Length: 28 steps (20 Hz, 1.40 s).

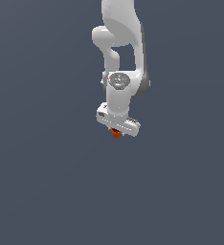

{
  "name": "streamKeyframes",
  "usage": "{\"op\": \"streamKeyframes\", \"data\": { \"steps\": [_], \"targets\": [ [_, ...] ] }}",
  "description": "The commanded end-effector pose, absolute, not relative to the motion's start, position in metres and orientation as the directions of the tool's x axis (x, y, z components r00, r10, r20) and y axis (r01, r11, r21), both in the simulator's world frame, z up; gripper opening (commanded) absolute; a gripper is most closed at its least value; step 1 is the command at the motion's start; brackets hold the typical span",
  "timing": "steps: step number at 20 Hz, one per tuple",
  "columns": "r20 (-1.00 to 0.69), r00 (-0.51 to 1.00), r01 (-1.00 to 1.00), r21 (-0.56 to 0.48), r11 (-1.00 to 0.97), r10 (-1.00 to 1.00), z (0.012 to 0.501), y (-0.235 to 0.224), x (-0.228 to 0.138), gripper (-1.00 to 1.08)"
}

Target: Pick up the object and move it to a goal position.

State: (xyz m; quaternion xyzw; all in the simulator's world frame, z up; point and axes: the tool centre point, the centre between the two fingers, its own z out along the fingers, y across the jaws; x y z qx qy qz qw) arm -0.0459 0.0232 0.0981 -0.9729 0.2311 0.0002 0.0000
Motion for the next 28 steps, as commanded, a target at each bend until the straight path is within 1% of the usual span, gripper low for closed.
{"op": "streamKeyframes", "data": {
  "steps": [1,20,28],
  "targets": [
    [0.001,0.893,-0.45,0.0,-0.893,-0.45,0.12,0.022,-0.041,-1.0],
    [0.001,0.893,-0.45,0.0,-0.893,-0.45,0.312,0.012,0.005,-1.0],
    [0.0,0.893,-0.45,0.0,-0.893,-0.45,0.379,0.009,0.024,-1.0]
  ]
}}
